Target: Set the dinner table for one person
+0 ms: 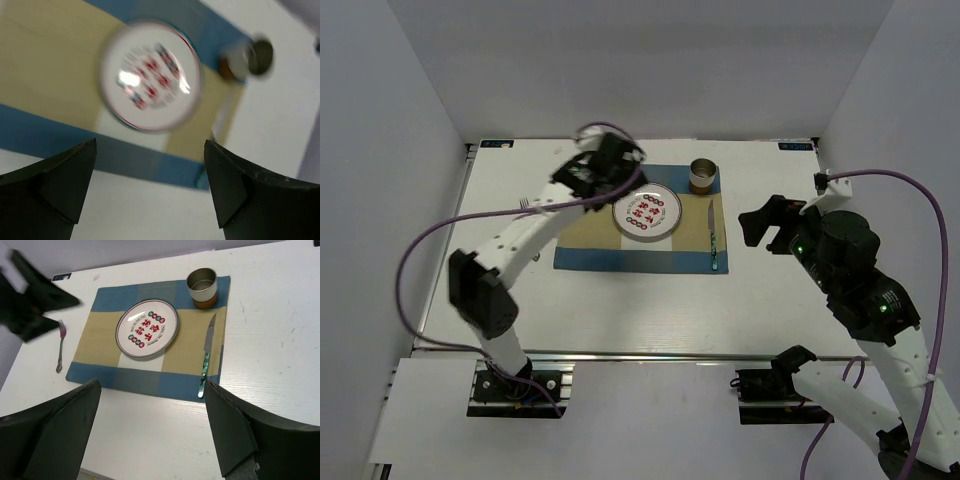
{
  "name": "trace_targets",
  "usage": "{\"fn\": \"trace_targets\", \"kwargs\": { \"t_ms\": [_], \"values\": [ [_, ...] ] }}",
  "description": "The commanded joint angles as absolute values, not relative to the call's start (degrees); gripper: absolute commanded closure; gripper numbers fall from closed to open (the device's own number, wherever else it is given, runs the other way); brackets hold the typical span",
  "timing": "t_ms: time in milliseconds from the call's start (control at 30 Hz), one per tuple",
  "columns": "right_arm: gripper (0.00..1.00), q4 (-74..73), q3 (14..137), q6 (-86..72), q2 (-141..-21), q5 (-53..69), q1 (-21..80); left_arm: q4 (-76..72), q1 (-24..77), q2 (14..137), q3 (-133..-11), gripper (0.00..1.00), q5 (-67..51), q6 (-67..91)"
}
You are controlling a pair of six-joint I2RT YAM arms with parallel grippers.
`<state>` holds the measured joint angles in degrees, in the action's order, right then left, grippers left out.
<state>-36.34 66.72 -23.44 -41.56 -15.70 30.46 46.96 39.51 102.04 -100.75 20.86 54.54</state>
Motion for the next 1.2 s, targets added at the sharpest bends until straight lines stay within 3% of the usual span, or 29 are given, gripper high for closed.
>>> {"fn": "trace_targets", "kwargs": {
  "t_ms": [0, 100, 233, 333, 667, 867, 1067, 1167],
  "values": [
    [0.11, -34.29, 67.68, -21.45, -41.22, -12.32, 30.32, 57.74, 27.65, 92.13, -93.28, 0.02, 37.96, 54.76],
    [0.11, -30.61, 65.4, -21.53, -41.4, -7.59, 30.41, 57.22, 20.59, 90.17, -89.66, 0.02, 34.47, 48.36],
    [0.11, -28.13, 64.25, -22.32, -43.85, -0.63, 30.5, 55.91, 10.05, 96.23, -89.65, 0.02, 25.88, 40.72],
    [0.11, -25.77, 62.41, -22.76, -44.03, 2.72, 30.5, 53.35, 7.04, 102.64, -90.69, 0.07, 17.96, 33.68],
    [0.11, -21.54, 58.1, -23.29, -45.44, 5.01, 30.5, 49.14, -2.19, 109.42, -85.7, 0.06, 11.44, 33.4],
    [0.11, -20.13, 57.31, -23.64, -46.58, 5.18, 30.59, 43.25, -3.96, 114.95, -80.78, 0.17, 5.54, 32.08],
    [0.11, -19.07, 57.39, -23.82, -48.25, 5.54, 30.76, 43.15, -4.48, 118.03, -82.79, 0.2, 3.43, 32.69],
    [0.11, -18.02, 56.61, -24.17, -48.25, 5.62, 30.5, 44.73, -4.48, 119.88, -84.2, 0.36, 5.53, 33.05]
  ]
}}
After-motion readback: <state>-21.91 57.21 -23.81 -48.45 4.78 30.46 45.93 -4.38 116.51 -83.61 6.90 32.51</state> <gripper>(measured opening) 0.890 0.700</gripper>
